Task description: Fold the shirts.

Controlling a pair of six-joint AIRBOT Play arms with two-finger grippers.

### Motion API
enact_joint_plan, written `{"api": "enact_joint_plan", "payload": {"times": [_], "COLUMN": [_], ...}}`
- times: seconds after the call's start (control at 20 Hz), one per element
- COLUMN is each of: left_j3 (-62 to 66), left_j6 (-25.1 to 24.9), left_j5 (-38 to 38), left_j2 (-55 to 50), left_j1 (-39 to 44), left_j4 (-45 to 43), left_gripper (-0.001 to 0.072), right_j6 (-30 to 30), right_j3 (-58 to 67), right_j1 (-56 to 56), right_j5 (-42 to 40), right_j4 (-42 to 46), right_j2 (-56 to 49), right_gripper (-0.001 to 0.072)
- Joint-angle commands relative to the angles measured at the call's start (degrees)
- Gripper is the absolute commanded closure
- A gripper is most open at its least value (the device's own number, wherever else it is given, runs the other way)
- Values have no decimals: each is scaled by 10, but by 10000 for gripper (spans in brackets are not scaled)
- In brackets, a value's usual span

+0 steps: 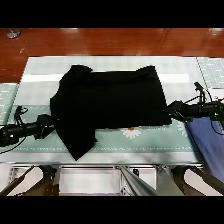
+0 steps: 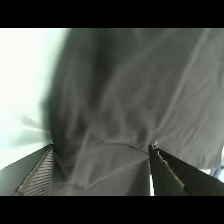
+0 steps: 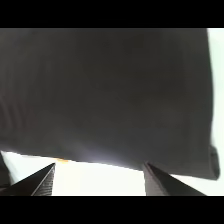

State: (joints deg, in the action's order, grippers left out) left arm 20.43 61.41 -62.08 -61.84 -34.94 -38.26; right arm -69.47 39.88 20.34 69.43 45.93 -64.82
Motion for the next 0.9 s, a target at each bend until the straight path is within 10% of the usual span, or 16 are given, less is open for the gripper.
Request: {"api": "enact_joint_plan", "payload": {"times": [0.0, 0.1, 0.15, 0.2, 0.5, 0.85], "left_j3": [-5, 0, 8, 17, 62, 61], "left_j6": [-8, -19, -19, -24, -24, -24], "left_j5": [40, 51, 46, 38, 4, -1], "left_j2": [-31, -32, -32, -32, -31, -32], "left_j1": [55, 89, 97, 99, 98, 99], "left_j4": [3, 26, 26, 27, 28, 28], "left_gripper": [7, 123, 557, 674, 675, 675], "right_j6": [0, 1, 0, 0, -88, -89], "right_j3": [-6, -5, -5, -5, -7, -5], "right_j1": [-9, -6, 6, 26, 108, 3], "right_j5": [-18, -28, -36, -41, -49, -68], "right_j4": [-31, -40, -40, -38, 113, 85], "right_j2": [3, 3, 3, 3, -2, -104], "right_gripper": [97, 97, 97, 97, 97, 97]}}
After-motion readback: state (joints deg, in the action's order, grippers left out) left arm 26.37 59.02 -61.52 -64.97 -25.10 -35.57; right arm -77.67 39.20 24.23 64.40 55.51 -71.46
